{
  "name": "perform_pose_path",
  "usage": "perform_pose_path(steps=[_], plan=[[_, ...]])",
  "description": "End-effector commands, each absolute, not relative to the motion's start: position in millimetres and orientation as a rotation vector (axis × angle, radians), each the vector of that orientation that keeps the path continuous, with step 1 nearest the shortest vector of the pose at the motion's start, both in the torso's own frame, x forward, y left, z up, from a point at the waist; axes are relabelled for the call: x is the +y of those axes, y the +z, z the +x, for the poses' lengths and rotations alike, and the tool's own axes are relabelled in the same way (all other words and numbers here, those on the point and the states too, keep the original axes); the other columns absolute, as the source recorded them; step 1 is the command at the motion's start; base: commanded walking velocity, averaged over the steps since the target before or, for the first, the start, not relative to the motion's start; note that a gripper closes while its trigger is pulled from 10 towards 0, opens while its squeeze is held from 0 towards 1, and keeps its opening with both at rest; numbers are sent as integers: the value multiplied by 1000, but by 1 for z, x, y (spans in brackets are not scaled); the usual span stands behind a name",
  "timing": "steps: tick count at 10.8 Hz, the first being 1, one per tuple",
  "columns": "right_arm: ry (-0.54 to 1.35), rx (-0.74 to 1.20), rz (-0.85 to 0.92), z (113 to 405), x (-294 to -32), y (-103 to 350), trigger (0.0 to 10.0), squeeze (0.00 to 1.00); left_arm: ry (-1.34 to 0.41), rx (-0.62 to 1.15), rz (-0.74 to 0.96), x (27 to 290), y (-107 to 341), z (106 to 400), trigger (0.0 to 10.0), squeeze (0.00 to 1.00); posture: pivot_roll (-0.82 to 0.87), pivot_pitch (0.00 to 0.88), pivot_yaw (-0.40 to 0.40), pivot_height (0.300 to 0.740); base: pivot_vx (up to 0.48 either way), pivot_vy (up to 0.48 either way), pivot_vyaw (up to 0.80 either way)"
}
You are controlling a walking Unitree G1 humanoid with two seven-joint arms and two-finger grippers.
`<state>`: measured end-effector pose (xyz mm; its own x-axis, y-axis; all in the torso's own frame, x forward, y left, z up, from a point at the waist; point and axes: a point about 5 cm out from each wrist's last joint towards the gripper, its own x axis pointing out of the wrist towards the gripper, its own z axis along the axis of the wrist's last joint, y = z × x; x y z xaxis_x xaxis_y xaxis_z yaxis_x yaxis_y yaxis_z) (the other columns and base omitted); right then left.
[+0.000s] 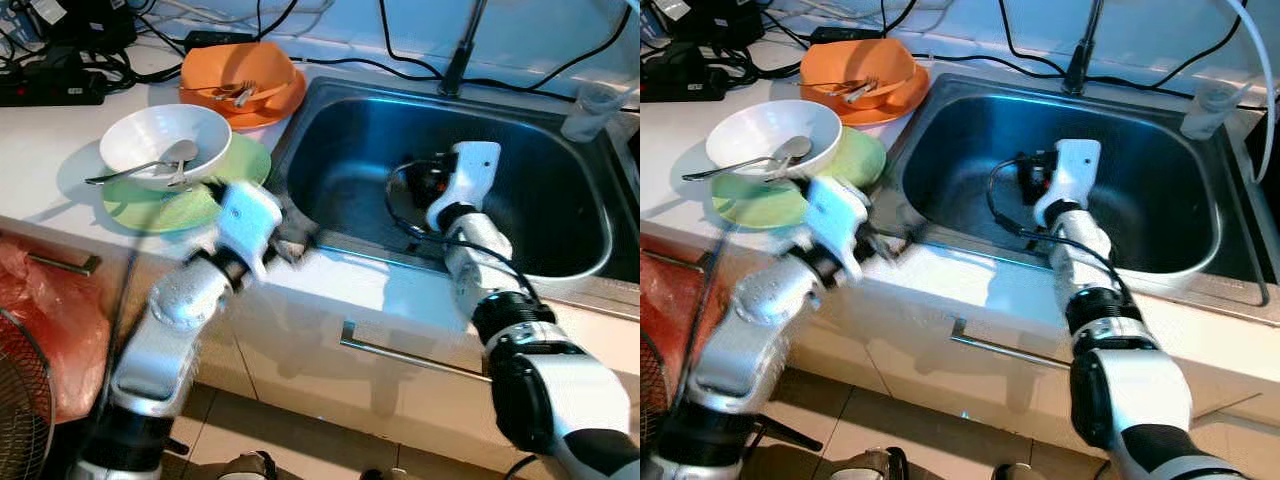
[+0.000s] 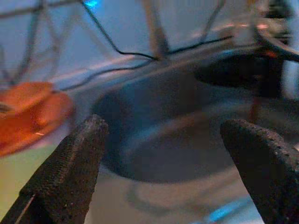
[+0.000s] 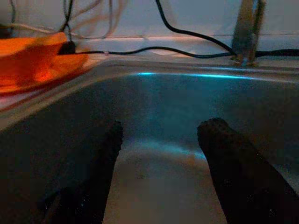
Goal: Kitchen organization
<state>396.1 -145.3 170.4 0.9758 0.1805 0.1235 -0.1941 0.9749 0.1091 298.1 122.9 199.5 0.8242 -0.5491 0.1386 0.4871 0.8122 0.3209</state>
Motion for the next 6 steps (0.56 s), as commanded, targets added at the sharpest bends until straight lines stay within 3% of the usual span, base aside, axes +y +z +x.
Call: perform_pose_path(steps=[1, 4, 6], plan=[[212, -166, 139, 399, -144, 185, 10000, 1000, -514, -252, 300, 127, 205, 300, 10000, 1000, 127, 107, 2, 740, 0, 0, 0], [329, -233, 164, 395, -131, 201, 10000, 1000, -389, -341, 357, 136, 214, 301, 10000, 1000, 115, 93, -3, 740, 0, 0, 0], [378, -283, 160, 390, -119, 213, 10000, 1000, -413, -551, 483, 125, 231, 286, 10000, 1000, 106, 78, -5, 740, 0, 0, 0]])
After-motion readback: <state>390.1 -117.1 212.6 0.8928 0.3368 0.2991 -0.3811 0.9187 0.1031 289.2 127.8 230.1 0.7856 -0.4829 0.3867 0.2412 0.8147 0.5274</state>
